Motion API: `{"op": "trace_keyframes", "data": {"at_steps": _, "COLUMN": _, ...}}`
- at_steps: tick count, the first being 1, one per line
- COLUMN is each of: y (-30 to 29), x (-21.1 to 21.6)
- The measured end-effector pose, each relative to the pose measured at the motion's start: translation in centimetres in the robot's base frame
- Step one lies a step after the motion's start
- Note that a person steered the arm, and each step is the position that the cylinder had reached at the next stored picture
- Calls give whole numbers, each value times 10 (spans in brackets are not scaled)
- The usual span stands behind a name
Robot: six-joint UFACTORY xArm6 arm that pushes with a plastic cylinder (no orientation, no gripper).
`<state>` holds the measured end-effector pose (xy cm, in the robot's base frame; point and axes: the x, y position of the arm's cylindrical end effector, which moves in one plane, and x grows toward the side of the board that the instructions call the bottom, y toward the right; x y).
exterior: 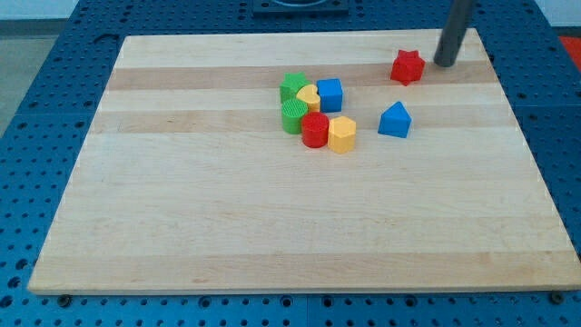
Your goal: Move the red star closer to the green star
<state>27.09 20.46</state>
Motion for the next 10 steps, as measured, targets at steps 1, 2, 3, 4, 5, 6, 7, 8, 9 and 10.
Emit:
{"op": "trace_keyframes", "data": {"at_steps": 1, "y": -58, "x": 18}}
{"op": "trace_keyframes", "data": {"at_steps": 2, "y": -106, "x": 34}}
{"op": "trace_keyframes", "data": {"at_steps": 3, "y": -115, "x": 32}}
{"op": "trace_keyframes", "data": {"at_steps": 4, "y": -116, "x": 32}}
{"op": "trace_keyframes", "data": {"at_steps": 5, "y": -129, "x": 32}}
{"op": "trace_keyframes", "data": {"at_steps": 6, "y": -132, "x": 32}}
{"op": "trace_keyframes", "data": {"at_steps": 7, "y": -137, "x": 31}}
{"op": "trace_keyframes", "data": {"at_steps": 8, "y": -143, "x": 31}}
{"op": "trace_keyframes", "data": {"at_steps": 9, "y": -146, "x": 26}}
{"op": "trace_keyframes", "data": {"at_steps": 10, "y": -153, "x": 21}}
